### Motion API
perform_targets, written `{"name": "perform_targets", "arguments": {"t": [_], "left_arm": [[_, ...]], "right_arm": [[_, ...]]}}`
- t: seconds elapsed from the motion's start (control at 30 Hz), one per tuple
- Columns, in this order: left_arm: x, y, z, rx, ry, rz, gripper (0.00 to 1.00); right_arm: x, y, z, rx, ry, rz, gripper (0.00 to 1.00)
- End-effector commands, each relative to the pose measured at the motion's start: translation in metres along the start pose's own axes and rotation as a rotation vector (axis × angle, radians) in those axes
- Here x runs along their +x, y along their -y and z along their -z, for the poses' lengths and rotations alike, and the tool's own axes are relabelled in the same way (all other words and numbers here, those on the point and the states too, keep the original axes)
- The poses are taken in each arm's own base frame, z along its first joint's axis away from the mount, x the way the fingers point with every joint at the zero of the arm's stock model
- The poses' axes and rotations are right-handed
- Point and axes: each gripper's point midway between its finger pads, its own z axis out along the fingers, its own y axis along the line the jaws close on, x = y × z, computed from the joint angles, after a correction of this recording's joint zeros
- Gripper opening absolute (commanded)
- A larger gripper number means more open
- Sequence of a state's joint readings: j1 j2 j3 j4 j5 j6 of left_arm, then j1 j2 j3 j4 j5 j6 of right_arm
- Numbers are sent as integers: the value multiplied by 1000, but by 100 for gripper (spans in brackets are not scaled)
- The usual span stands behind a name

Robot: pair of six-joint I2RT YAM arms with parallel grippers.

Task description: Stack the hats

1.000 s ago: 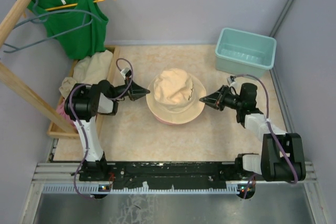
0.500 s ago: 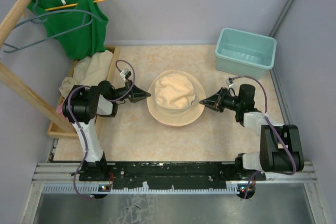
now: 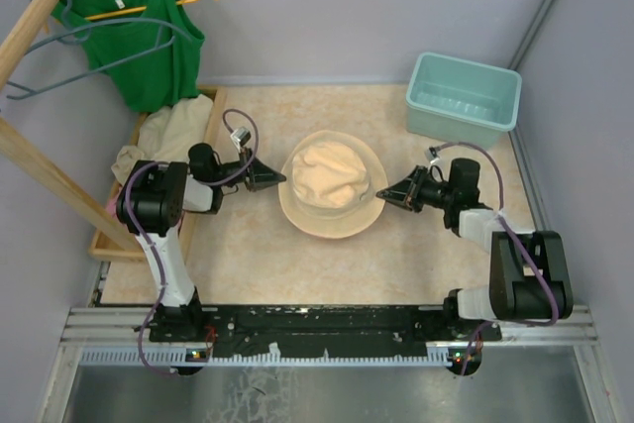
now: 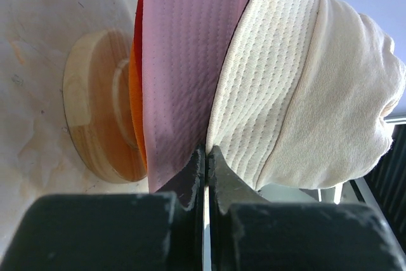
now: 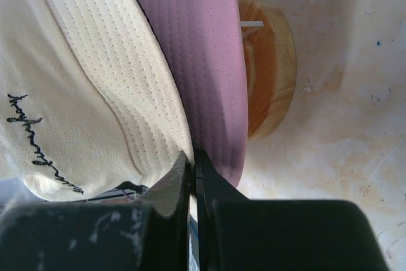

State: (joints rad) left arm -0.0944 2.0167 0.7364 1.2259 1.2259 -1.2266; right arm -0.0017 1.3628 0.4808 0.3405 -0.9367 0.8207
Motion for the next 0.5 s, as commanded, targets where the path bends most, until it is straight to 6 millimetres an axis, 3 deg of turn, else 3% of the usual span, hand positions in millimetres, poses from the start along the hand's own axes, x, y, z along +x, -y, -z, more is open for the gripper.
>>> {"name": "perform_targets", "arguments": {"t": [0.0,0.13,0.17,0.23,0.3,0.47], "left_arm": [[-5,-20,4,-54,4,51,0],[-18,-9,1,-32,6,39,4],[-22,-6,0,-26,6,36,7],[-28,0,-1,-18,5,27,12],[-33,3,-3,-15,3,23,15],[-43,9,-5,-10,5,22,24]], "right_arm": [[22,46,5,185,-22,-93,0],[33,37,-3,181,-66,-84,1],[36,34,-4,181,-76,-77,5],[35,29,-4,178,-78,-62,23],[31,23,-1,188,-71,-29,30],[3,-3,22,228,8,66,34]]}}
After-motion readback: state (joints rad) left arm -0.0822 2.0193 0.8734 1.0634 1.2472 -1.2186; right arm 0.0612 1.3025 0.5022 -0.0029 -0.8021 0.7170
